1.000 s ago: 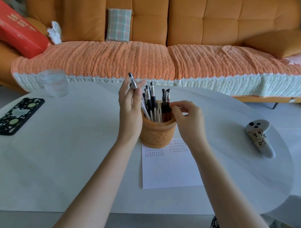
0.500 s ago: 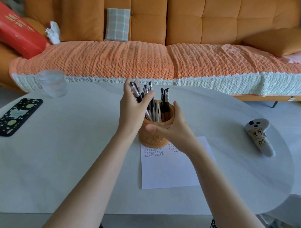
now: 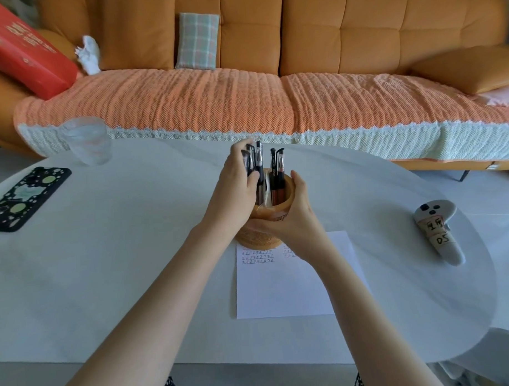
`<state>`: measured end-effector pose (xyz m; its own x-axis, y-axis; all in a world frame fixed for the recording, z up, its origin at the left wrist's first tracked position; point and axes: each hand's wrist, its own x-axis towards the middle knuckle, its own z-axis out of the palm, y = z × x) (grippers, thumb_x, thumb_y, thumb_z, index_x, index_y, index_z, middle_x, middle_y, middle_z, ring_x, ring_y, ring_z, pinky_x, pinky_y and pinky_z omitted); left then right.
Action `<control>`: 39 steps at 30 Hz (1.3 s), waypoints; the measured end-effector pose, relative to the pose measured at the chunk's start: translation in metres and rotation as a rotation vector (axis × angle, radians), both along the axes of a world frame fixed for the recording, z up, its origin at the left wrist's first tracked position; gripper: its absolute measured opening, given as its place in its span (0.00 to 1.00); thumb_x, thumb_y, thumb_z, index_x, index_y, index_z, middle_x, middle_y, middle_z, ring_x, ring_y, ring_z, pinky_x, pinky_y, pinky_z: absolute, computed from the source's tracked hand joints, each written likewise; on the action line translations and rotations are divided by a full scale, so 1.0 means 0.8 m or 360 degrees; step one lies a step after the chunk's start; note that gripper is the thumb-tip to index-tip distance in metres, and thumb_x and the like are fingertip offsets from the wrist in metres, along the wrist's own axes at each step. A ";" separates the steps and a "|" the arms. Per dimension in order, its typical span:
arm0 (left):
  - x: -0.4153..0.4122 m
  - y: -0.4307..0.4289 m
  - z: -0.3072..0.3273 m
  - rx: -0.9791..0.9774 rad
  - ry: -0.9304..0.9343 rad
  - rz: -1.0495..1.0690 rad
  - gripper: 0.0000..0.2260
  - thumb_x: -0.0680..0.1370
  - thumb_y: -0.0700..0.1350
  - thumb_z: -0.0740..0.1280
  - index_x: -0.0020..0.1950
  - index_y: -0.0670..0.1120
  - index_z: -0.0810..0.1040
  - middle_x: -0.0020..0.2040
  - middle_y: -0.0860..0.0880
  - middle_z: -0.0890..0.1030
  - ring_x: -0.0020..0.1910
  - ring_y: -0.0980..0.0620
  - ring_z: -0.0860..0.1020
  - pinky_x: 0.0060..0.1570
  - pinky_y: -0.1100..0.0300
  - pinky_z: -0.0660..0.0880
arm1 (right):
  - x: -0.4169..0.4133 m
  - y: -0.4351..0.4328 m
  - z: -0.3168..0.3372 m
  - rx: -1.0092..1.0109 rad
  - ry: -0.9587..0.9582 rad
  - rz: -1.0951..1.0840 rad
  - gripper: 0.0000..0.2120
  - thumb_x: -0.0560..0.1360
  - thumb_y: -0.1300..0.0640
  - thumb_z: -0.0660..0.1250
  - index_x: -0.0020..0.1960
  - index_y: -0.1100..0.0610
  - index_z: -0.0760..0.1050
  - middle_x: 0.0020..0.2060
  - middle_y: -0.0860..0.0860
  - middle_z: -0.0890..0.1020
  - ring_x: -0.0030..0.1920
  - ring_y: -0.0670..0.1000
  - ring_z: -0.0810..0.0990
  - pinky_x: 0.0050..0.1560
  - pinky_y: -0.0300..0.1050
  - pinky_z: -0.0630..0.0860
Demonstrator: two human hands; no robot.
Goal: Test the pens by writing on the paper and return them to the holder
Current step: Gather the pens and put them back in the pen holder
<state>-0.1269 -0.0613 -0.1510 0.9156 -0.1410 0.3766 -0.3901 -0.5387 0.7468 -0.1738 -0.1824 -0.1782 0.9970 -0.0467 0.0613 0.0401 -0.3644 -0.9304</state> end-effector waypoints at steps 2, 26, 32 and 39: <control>-0.001 0.005 -0.005 0.0006 0.0092 0.0012 0.28 0.78 0.43 0.63 0.75 0.46 0.54 0.74 0.47 0.61 0.72 0.51 0.61 0.65 0.65 0.59 | 0.000 -0.001 -0.001 0.0004 -0.0018 0.0002 0.57 0.63 0.54 0.80 0.77 0.54 0.44 0.63 0.40 0.70 0.71 0.44 0.63 0.70 0.47 0.63; -0.002 0.012 0.010 -0.0030 -0.0043 -0.0041 0.18 0.83 0.47 0.52 0.73 0.53 0.63 0.61 0.51 0.77 0.45 0.55 0.78 0.46 0.59 0.73 | 0.004 -0.007 -0.001 -0.0033 0.0000 0.0064 0.55 0.61 0.52 0.80 0.76 0.51 0.47 0.71 0.46 0.62 0.70 0.46 0.63 0.62 0.41 0.66; -0.008 0.017 0.000 -0.0425 0.0291 -0.0063 0.25 0.81 0.56 0.52 0.76 0.52 0.54 0.75 0.54 0.61 0.71 0.59 0.62 0.62 0.69 0.58 | 0.007 -0.008 -0.003 -0.0053 -0.0071 -0.0017 0.49 0.59 0.53 0.82 0.71 0.49 0.56 0.63 0.44 0.70 0.61 0.43 0.71 0.51 0.32 0.69; -0.032 0.039 -0.051 -0.0525 0.0443 0.0171 0.20 0.81 0.47 0.57 0.73 0.48 0.62 0.71 0.54 0.66 0.65 0.60 0.67 0.61 0.67 0.62 | 0.032 -0.022 0.008 -0.0044 -0.0156 -0.0097 0.50 0.58 0.56 0.82 0.72 0.51 0.57 0.62 0.46 0.72 0.58 0.44 0.73 0.48 0.31 0.70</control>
<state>-0.1526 -0.0304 -0.1916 0.9913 0.0469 0.1226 -0.1047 -0.2805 0.9541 -0.1485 -0.2003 -0.1716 0.9816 -0.1040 0.1603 0.1073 -0.3943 -0.9127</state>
